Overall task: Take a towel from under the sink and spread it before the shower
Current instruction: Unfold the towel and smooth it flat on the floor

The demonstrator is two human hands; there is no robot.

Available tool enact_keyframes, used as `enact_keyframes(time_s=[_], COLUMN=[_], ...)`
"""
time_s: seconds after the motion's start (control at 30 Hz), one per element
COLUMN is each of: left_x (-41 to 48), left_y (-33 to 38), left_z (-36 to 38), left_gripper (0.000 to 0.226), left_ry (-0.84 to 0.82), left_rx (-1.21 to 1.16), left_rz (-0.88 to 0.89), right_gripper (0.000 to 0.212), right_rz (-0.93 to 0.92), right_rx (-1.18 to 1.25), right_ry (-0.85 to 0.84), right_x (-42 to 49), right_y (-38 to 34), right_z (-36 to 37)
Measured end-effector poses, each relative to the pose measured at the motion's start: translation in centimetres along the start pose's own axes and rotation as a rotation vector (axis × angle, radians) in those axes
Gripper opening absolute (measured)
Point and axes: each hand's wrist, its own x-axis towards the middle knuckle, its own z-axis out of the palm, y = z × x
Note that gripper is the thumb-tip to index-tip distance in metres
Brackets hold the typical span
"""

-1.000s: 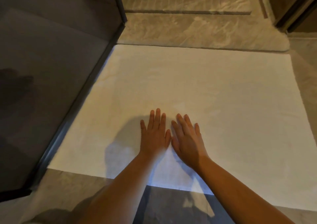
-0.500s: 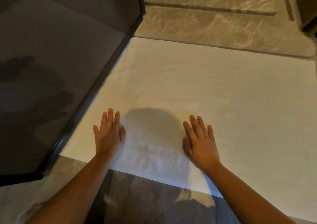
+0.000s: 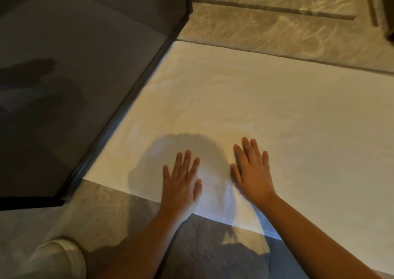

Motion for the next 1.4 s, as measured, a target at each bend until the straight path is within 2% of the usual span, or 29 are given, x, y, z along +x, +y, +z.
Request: enact_keyframes(time_s=[0.17, 0.33, 0.57, 0.73, 0.93, 1.1, 1.17, 1.3, 1.4], left_x=[4.4, 11.4, 18.8, 21.6, 19.2, 16.4, 14.6, 10.1, 8.3], left_y=[-3.1, -5.0, -7.3, -10.2, -13.3, -14.6, -12.8, -6.9, -5.3], left_z=[-0.6, -3.0, -4.3, -4.5, -4.6, -4.3, -4.3, -2.8, -1.4], left_gripper=[0.055, 0.049, 0.049, 0.050, 0.052, 0.052, 0.052, 0.054, 0.056], left_ry=[-0.002, 0.082, 0.110, 0.100, 0.245, 0.117, 0.086, 0.047, -0.018], left_rx=[0.018, 0.065, 0.043, -0.027, -0.116, -0.013, 0.035, -0.024, 0.021], left_rz=[-0.065, -0.005, 0.067, 0.016, -0.010, -0.052, -0.045, 0.117, 0.109], right_gripper=[0.052, 0.058, 0.066, 0.067, 0.065, 0.065, 0.065, 0.067, 0.069], right_rz=[-0.103, -0.137, -0.078, -0.004, 0.001, -0.011, -0.024, -0.034, -0.028], right_rx=[0.024, -0.075, -0.101, -0.121, -0.117, -0.102, -0.091, -0.081, -0.100], right_ry=[0.042, -0.023, -0.070, -0.149, -0.119, -0.092, -0.077, -0.078, -0.095], right_x=[2.2, 6.1, 9.1, 9.9, 9.8, 9.5, 8.8, 6.3, 4.8], right_y=[-1.7, -2.0, -3.5, -4.8, -5.0, -5.1, -5.1, -4.7, -3.7], right_z=[-1.2, -2.9, -4.7, -4.5, -4.1, -3.8, -3.6, -2.8, -2.4])
